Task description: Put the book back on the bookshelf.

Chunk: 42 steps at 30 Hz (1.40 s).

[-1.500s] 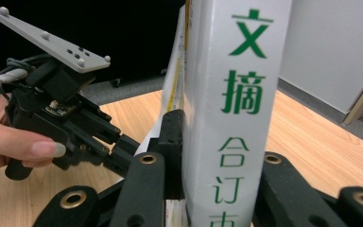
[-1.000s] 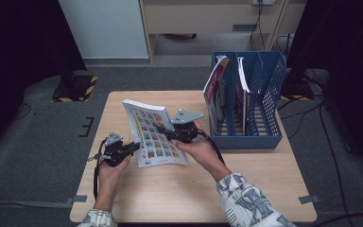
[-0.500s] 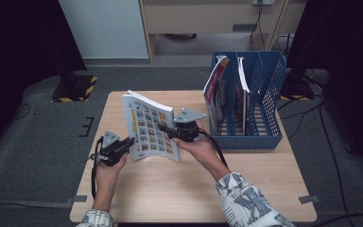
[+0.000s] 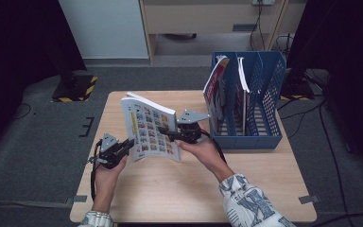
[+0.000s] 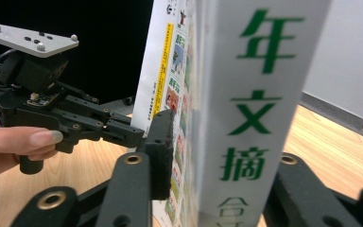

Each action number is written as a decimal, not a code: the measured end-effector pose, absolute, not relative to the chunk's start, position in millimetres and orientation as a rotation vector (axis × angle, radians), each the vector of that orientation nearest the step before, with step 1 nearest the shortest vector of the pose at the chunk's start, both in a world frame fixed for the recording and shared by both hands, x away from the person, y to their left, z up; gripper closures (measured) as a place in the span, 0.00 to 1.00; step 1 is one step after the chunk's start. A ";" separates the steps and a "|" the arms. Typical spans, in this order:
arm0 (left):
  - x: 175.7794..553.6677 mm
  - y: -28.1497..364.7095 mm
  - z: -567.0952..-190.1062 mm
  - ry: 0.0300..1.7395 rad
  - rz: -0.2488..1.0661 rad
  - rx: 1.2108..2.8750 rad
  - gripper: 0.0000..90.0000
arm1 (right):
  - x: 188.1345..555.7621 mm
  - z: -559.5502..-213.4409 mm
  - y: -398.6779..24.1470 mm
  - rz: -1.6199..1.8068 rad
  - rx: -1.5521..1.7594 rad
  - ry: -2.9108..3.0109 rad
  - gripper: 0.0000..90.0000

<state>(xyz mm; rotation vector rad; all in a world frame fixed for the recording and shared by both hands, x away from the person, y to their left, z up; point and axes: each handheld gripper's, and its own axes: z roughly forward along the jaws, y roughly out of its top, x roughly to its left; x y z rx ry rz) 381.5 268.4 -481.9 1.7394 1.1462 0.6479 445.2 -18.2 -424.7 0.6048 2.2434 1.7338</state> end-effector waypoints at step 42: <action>380.4 270.8 -483.6 1.160 0.642 1.730 0.91 | 454.0 -437.1 2.0 1.764 0.555 2.237 0.68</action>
